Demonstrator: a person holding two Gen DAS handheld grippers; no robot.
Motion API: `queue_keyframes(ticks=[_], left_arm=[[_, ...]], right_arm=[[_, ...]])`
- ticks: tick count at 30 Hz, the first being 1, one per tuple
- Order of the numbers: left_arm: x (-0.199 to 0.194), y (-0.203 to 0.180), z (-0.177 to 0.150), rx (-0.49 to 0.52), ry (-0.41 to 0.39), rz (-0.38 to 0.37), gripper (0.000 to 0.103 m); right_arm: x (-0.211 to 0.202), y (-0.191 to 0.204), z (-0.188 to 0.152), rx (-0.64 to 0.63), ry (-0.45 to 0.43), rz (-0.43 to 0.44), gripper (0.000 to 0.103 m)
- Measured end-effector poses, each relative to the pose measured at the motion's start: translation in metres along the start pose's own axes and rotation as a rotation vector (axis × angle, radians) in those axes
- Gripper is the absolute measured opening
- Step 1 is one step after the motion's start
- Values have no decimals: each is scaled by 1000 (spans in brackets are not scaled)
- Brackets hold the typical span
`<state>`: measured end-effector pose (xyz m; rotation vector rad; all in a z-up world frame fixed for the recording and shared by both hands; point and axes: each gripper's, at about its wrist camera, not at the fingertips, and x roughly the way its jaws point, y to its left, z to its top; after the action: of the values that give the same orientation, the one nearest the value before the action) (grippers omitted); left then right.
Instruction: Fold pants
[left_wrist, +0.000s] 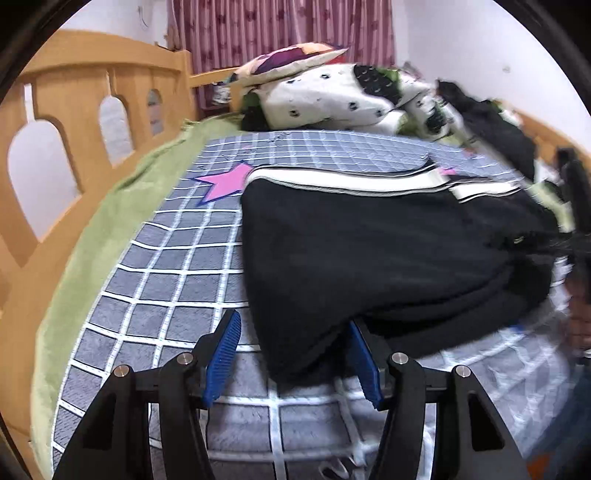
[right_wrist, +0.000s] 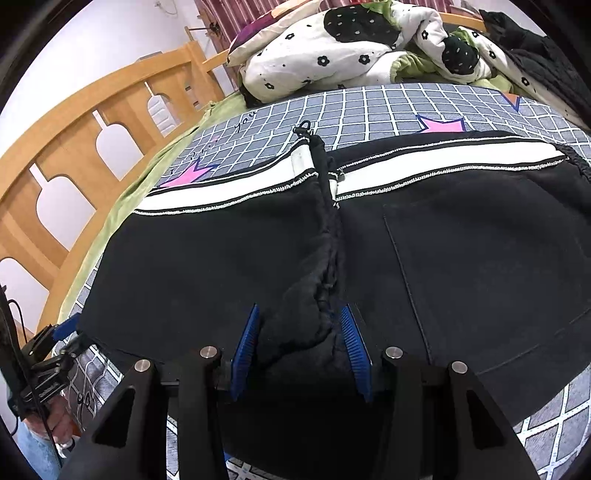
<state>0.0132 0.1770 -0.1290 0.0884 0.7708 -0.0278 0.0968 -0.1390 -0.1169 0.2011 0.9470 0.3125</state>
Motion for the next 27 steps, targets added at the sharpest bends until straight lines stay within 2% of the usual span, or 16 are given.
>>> queue_keyframes(ticks=[1,2,3,5,6,8,10,12,14,15,17,18,20,22,25,27], left_arm=[[10,-4,-2,8,41,41,56],[17,-5,-4,1,66,59,44],[18,-4,-6,-16,63,48,25],[7,7,-7,-79,4,-2,18],[-3,18,-8,-129,-36,-59,16],[-4,35,-11,-218,-28,-109,16],[5,57,-18,-358,33,-191,16],[15,66,-24,-404,75,-231,16],[14,59,-27,-381,71,-215,19],[12,54,-26,-353,68,-194,20],[8,41,-22,-274,56,-123,22],[4,30,-19,-219,37,-61,22],[1,14,-14,-143,3,6,24],[-4,5,-5,-103,-32,32,25],[-15,12,1,-161,-100,21,19],[-11,26,-1,-210,-70,-7,15]], right_arm=[[2,0,1,2,0,-1,47],[6,0,1,5,0,-6,47],[10,-1,2,9,4,-13,47],[19,-2,1,18,14,-26,45],[21,-1,1,17,10,-38,40],[16,2,-1,9,-10,-52,31],[6,4,-2,35,-21,26,23],[-7,8,-4,70,-48,118,22],[-7,13,-9,55,-38,117,22],[0,15,-13,24,-13,76,21],[9,11,-22,17,13,49,21],[6,7,-24,42,4,65,22],[-2,9,-21,53,-19,82,22],[-8,13,-16,61,-40,104,22],[-8,19,-11,55,-50,145,21],[-4,20,-11,31,-43,125,21]])
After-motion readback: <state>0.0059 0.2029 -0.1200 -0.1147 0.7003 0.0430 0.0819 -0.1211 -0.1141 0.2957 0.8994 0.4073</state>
